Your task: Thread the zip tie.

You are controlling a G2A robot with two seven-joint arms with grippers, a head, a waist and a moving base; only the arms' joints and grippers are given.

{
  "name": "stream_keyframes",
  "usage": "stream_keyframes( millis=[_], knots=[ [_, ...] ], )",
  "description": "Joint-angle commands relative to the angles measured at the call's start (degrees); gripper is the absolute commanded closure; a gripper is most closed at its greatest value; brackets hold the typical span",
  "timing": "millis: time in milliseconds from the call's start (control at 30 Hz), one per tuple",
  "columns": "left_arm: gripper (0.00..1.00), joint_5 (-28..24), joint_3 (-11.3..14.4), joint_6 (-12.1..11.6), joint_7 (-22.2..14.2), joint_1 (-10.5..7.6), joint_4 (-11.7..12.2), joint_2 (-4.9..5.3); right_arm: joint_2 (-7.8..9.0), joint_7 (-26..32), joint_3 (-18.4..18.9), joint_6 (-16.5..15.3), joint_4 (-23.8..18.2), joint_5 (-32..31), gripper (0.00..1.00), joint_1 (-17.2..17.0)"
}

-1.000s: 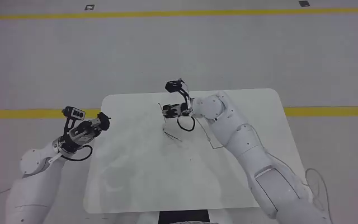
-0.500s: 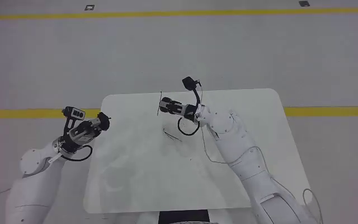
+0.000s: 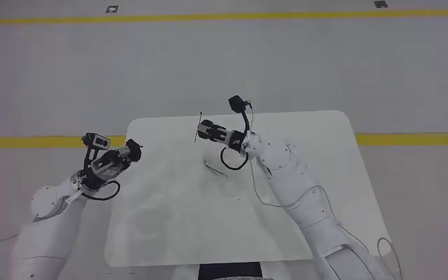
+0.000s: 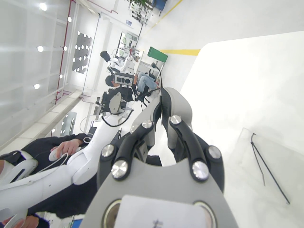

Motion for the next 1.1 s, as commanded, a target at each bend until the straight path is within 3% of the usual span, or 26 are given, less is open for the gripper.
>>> stream_keyframes(
  millis=[0, 133, 300, 433, 767, 1067],
  knots=[
    [1.00, 1.8, 0.6, 0.0, 2.3, 0.22, -0.8, -0.54, -0.35, -6.3, -1.2, 0.9, -1.4, -0.9, 1.00, -0.5],
    [1.00, 6.6, 1.7, 0.0, 7.2, 0.22, -2.2, -2.14, -1.00, -14.3, -4.1, 2.4, -4.0, -3.4, 1.00, -1.6],
    [1.00, 10.9, 2.3, 0.0, 12.1, -0.12, -3.3, -4.18, -1.27, -18.1, -5.9, 2.6, -5.7, -5.0, 1.00, -2.6],
    [1.00, 13.4, 2.3, 0.0, 14.9, -0.43, -3.6, -5.90, -1.33, -20.2, -7.8, -0.2, -6.3, -7.6, 1.00, -3.7],
    [1.00, 13.8, 2.2, 0.0, 15.0, -0.47, -3.7, -6.02, -1.30, -20.3, -7.9, -0.5, -6.4, -8.0, 1.00, -3.7],
    [1.00, 15.1, 5.6, 0.0, 21.8, -0.27, -5.3, -7.08, -1.17, -26.6, -10.4, -4.0, -8.1, -17.4, 1.00, -4.9]
  ],
)
